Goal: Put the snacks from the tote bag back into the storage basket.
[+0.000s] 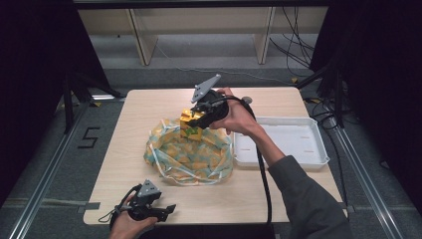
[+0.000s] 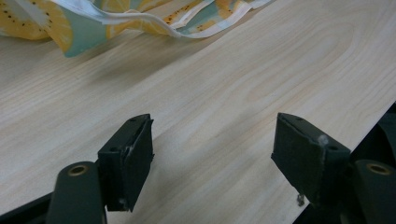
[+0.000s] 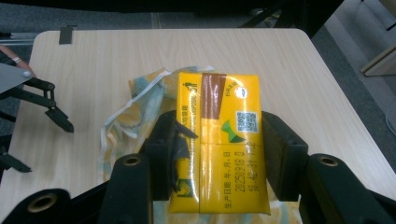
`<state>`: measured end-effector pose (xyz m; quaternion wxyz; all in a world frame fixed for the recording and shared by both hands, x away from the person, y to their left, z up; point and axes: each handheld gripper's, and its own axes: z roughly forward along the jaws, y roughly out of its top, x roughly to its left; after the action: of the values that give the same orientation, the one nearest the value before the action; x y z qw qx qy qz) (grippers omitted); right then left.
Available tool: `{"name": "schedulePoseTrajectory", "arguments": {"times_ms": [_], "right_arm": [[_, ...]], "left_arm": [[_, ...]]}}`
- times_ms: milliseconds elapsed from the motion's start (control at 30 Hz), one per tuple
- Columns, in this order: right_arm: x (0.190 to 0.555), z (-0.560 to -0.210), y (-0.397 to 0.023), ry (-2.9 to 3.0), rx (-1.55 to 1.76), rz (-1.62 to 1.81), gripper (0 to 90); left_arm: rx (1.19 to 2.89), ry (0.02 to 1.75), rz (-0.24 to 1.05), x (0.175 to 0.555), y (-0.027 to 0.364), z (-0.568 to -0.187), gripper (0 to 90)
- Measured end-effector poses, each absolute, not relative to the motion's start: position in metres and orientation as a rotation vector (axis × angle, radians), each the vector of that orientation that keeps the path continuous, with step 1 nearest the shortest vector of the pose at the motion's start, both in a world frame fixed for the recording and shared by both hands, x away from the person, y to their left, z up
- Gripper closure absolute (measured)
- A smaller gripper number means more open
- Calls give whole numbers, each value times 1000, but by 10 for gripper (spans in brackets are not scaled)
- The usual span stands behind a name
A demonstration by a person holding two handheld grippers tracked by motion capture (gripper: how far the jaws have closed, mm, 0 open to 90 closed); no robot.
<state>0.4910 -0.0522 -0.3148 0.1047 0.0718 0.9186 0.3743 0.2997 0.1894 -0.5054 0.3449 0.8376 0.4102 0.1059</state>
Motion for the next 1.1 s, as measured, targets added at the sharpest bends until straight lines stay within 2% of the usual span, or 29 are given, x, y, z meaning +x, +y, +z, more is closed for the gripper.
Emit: {"name": "schedulePoseTrajectory", "arguments": {"times_ms": [367, 1100], "right_arm": [[486, -307, -93, 2671, 271, 1087, 534], [476, -333, -186, 2641, 434, 1063, 534]], "left_arm": [[2167, 1070, 269, 300, 190, -505, 278], [2160, 1087, 274, 301, 190, -505, 277]]}}
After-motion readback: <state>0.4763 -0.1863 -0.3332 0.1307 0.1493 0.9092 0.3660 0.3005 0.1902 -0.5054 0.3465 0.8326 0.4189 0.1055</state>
